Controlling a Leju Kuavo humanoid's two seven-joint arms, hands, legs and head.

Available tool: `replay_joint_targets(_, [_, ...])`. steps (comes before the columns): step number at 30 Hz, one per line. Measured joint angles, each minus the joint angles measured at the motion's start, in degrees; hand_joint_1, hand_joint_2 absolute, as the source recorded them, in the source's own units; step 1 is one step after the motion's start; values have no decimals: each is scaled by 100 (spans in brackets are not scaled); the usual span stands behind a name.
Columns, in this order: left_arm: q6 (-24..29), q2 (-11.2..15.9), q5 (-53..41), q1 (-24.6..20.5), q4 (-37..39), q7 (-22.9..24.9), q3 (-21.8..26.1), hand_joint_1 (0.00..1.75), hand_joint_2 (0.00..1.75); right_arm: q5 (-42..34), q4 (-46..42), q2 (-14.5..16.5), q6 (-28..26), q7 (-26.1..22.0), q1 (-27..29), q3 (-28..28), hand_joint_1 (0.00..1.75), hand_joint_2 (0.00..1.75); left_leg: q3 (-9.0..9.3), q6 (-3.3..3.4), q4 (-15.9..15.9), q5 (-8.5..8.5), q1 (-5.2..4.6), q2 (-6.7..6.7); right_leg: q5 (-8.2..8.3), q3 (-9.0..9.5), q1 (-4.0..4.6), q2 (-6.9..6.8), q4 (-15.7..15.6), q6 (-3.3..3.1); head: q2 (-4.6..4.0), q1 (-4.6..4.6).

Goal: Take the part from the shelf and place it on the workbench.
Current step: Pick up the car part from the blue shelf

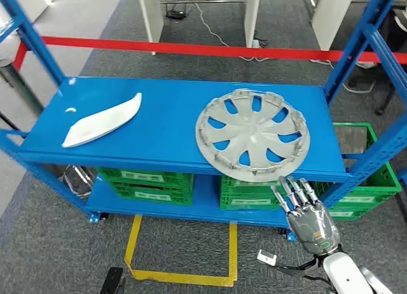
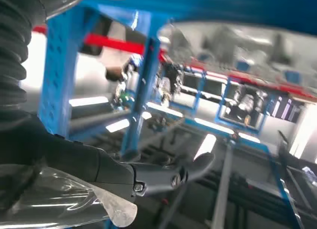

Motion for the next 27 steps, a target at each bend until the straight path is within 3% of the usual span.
replay_joint_targets(2, [0,0,1,-9,0,0,7,0,0,0,1,0,-4,0,-1,0,0,175,-78,-28,156,29,9,-19,-6,49,-19,14,-23,-21,0,-3])
replay_joint_targets(3, [0,0,1,-15,0,0,12,0,0,0,1,0,-7,-1,-6,0,0,175,-202,-55,380,32,17,-37,-18,92,-28,25,-41,-48,0,-5])
replay_joint_targets(4, [-1,0,1,-21,0,0,17,0,0,0,1,1,-9,0,-15,1,0,175,-399,-84,714,-15,26,-56,-41,141,-37,34,-60,-78,1,-8])
replay_joint_targets(6, [-1,0,1,-16,0,0,26,0,0,0,1,1,-11,-1,-28,4,0,175,-871,-118,1442,-279,35,-75,-111,233,-30,54,-77,-131,1,-10])
replay_joint_targets(8, [-1,1,2,0,0,0,33,0,0,0,1,1,-11,-3,-28,8,0,175,-1179,-112,1756,-451,36,-78,-197,344,-18,93,-79,-147,0,-10])
replay_joint_targets(9, [1,1,1,5,0,0,38,0,0,0,1,1,-11,-6,-28,9,0,175,-1212,-96,1646,-350,34,-80,-244,412,-9,114,-79,-147,0,-10])
replay_joint_targets(12, [16,11,-1,10,0,0,67,0,0,0,4,1,-10,-9,-36,14,0,175,-1001,31,638,460,-4,-112,-392,594,17,160,-83,-114,0,-3])
replay_joint_targets(14, [17,18,-4,13,0,1,85,0,0,0,8,1,-16,-10,-47,20,0,175,-921,96,261,699,-44,-156,-481,616,30,187,-77,-48,0,5])
replay_joint_targets(16, [13,15,-7,10,0,4,91,0,0,0,5,1,-27,-14,-55,27,0,175,-892,108,205,691,-55,-175,-530,644,37,203,-122,17,1,1])
replay_joint_targets(20, [40,1,-13,-21,0,1,102,0,0,0,0,-8,-43,-1,-75,28,0,175,-780,47,75,723,-27,-200,-478,794,56,192,-226,-70,0,30])
replay_joint_targets(25, [70,-19,-19,-29,0,15,108,0,0,0,1,-16,-44,28,-76,28,0,175,-776,119,77,665,-51,-216,-499,843,44,164,-325,-73,0,31])
replay_joint_targets(27, [73,-18,-20,-29,0,28,108,0,0,0,1,-16,-44,33,-71,29,0,175,-776,140,85,650,-63,-216,-541,856,33,153,-398,-20,0,29])
